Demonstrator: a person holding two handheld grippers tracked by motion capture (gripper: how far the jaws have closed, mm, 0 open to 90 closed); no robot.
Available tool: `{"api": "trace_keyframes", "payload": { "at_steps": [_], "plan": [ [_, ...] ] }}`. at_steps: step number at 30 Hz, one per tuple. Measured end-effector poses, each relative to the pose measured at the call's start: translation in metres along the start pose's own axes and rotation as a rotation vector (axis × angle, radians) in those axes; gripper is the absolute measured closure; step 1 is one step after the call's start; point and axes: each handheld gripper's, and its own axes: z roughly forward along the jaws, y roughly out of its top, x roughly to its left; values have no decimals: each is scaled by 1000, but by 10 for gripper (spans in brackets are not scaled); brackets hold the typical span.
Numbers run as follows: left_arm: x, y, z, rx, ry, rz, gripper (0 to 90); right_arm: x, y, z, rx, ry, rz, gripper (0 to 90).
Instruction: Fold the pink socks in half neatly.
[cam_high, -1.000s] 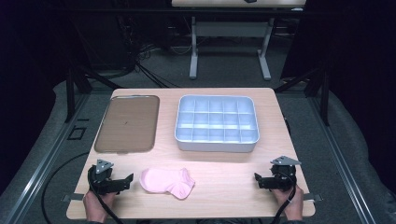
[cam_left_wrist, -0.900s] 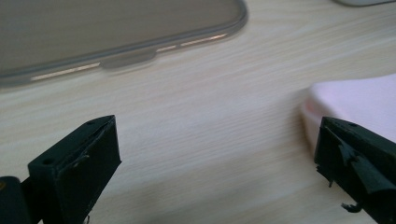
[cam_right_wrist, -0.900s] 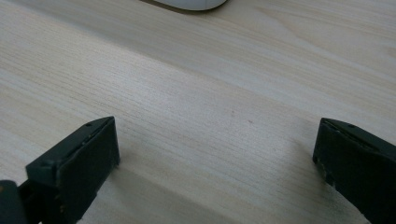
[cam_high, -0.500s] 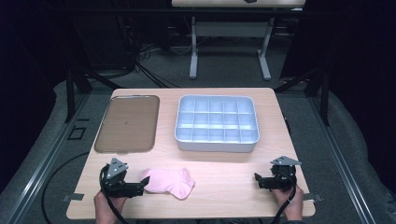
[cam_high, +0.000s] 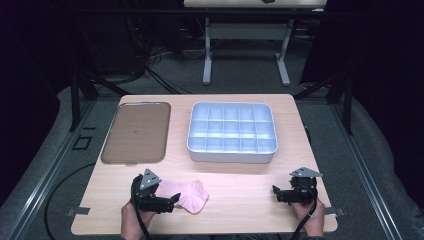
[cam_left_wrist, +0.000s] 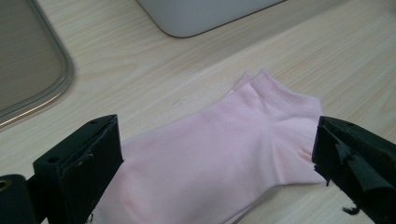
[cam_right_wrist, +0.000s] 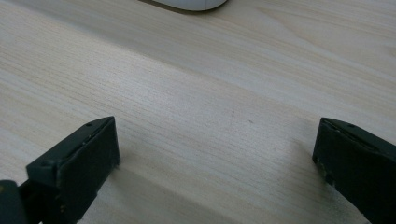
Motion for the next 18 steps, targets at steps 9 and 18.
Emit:
{"api": "trace_keyframes", "payload": {
  "at_steps": [9,18],
  "plan": [
    [-6,-3,21,70,-3,-21,81,0,0,0,0,-2,2,0],
    [-11,-7,35,143,13,-9,179,0,0,0,0,-6,9,9]
  ]
}}
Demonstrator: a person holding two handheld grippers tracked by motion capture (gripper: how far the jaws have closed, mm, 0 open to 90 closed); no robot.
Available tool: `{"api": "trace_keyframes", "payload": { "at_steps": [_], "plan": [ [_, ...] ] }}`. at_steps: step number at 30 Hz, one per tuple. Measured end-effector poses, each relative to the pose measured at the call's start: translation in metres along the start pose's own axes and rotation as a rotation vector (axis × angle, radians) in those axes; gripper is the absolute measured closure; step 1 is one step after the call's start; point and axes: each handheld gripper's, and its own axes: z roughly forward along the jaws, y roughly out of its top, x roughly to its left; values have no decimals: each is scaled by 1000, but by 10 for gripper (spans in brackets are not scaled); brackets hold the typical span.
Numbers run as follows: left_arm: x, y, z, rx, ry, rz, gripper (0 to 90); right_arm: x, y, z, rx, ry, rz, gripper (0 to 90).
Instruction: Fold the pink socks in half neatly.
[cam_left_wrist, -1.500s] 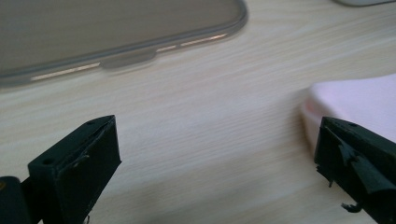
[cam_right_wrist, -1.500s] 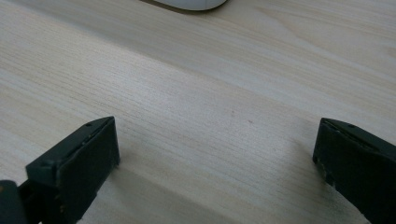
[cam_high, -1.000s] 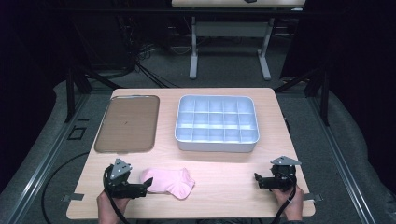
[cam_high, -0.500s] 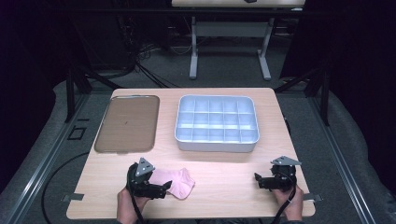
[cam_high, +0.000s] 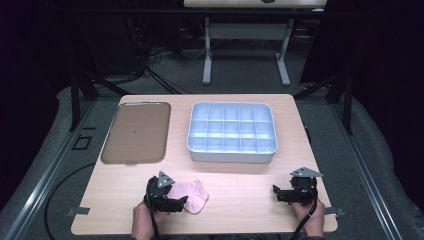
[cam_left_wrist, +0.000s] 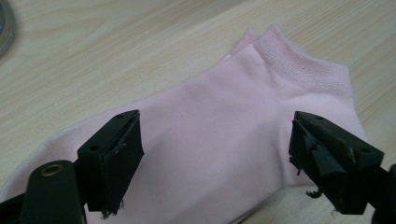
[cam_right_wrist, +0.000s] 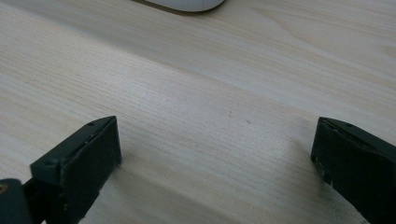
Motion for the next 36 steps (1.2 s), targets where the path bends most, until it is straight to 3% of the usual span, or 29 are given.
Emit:
{"api": "trace_keyframes", "payload": {
  "at_steps": [6,15,28,36],
  "plan": [
    [-6,0,6,37,29,15,268,0,0,0,0,-3,1,10],
    [-13,0,6,41,60,26,342,0,0,0,-4,-9,12,18],
    [-13,-1,4,32,49,10,512,0,0,0,-5,-11,12,20],
    [-14,0,3,31,48,20,670,-1,0,0,-5,-11,13,20]
  ]
}}
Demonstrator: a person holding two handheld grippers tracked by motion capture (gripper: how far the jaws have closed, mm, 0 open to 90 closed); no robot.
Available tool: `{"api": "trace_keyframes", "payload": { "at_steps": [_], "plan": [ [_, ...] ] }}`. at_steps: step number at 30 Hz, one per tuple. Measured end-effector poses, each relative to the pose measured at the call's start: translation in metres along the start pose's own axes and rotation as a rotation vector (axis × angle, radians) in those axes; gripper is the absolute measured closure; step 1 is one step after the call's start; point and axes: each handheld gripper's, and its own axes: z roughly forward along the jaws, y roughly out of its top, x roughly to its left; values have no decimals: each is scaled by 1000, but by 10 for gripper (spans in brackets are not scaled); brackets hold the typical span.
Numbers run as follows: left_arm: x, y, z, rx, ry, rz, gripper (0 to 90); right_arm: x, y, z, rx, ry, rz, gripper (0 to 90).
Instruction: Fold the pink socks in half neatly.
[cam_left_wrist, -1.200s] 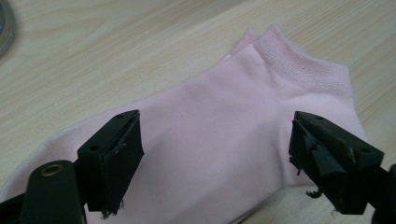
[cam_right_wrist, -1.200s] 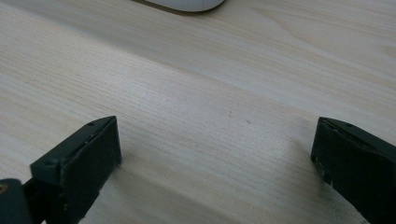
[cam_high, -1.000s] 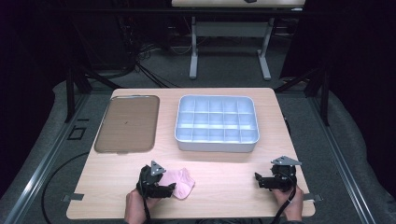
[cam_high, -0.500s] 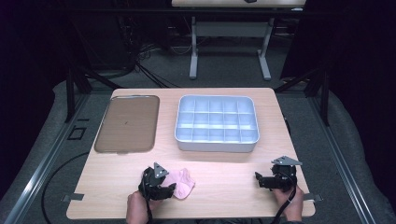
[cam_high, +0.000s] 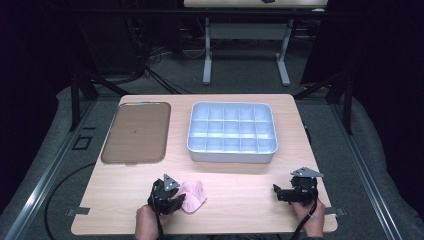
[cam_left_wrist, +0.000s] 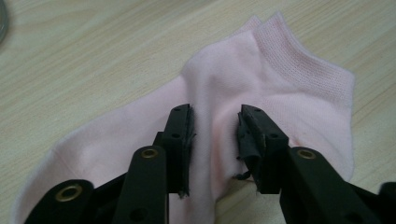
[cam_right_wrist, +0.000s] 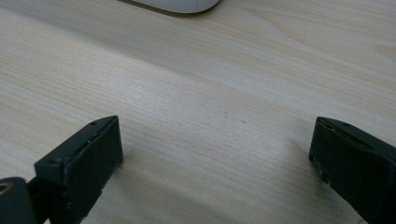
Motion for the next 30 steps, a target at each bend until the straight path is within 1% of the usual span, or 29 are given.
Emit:
{"api": "trace_keyframes", "payload": {
  "at_steps": [1,4,6,7,9,11,16,17,18,19,20,22,24,26,30],
  "plan": [
    [-1,0,0,-2,3,4,704,0,0,0,-1,0,0,20],
    [-2,0,0,-6,2,1,731,0,0,0,-1,0,0,20],
    [-2,0,1,-13,2,7,754,0,0,0,-3,0,-1,20],
    [-1,-1,1,-17,-7,10,769,0,0,0,-1,0,0,21],
    [2,-3,0,-27,-25,-2,773,0,0,0,0,0,0,20],
    [3,-4,0,-40,-32,-7,783,0,0,0,0,0,0,21],
    [2,-4,-1,-58,-30,-9,790,0,0,0,-2,0,0,21],
    [2,-4,-2,-66,-37,-16,790,0,0,0,-2,1,0,20],
    [3,-4,-3,-80,-54,-22,790,0,0,0,0,0,0,20],
    [3,-4,-4,-91,-64,-25,789,0,0,0,-2,0,0,20],
    [3,-4,-6,-94,-63,-26,789,0,0,0,-2,1,0,20],
    [3,-4,-9,-113,-77,-37,789,0,0,0,-2,0,0,20],
    [3,-3,-14,-125,-81,-38,789,0,0,0,0,0,0,21],
    [1,-1,-20,-147,-84,-41,789,0,0,0,-2,0,0,20],
    [-4,5,-32,-186,-87,-34,789,0,0,0,-2,0,0,21]
  ]
}}
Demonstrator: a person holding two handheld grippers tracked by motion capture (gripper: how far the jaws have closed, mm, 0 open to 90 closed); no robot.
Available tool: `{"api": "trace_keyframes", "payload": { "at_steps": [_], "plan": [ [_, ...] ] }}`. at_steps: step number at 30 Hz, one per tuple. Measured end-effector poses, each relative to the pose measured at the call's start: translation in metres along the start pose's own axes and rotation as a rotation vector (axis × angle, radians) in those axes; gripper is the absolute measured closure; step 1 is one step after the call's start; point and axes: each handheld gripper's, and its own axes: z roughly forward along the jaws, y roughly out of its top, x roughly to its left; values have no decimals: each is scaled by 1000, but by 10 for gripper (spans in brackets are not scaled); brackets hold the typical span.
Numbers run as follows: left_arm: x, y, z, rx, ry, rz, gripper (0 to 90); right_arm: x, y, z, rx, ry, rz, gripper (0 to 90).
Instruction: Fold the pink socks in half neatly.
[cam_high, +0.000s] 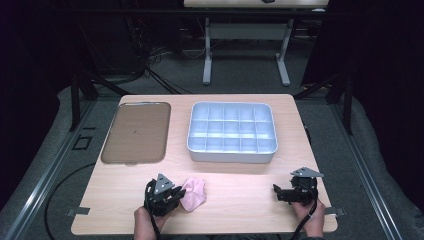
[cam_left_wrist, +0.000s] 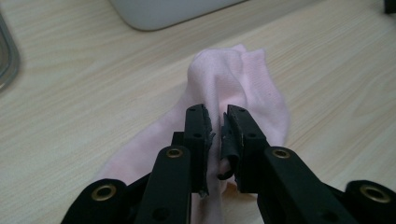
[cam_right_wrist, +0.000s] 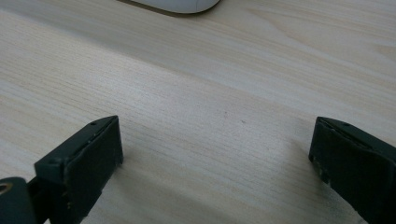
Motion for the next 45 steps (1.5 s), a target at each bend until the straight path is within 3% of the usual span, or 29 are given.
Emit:
{"api": "trace_keyframes", "payload": {
  "at_steps": [11,20,28,36,41,45],
  "plan": [
    [-23,27,-17,-92,-37,57,785,0,0,0,0,-3,1,20],
    [-42,47,-15,-131,-69,79,783,0,0,0,2,-3,2,20],
    [-57,54,-1,-110,-98,96,780,0,0,0,1,-5,1,21],
    [-73,50,25,-81,-155,78,781,1,0,0,0,-6,1,21],
    [-83,45,47,-32,-140,98,780,1,0,0,0,-6,1,21],
    [-84,40,58,-12,-118,87,777,1,0,0,-3,-10,1,22]
  ]
}}
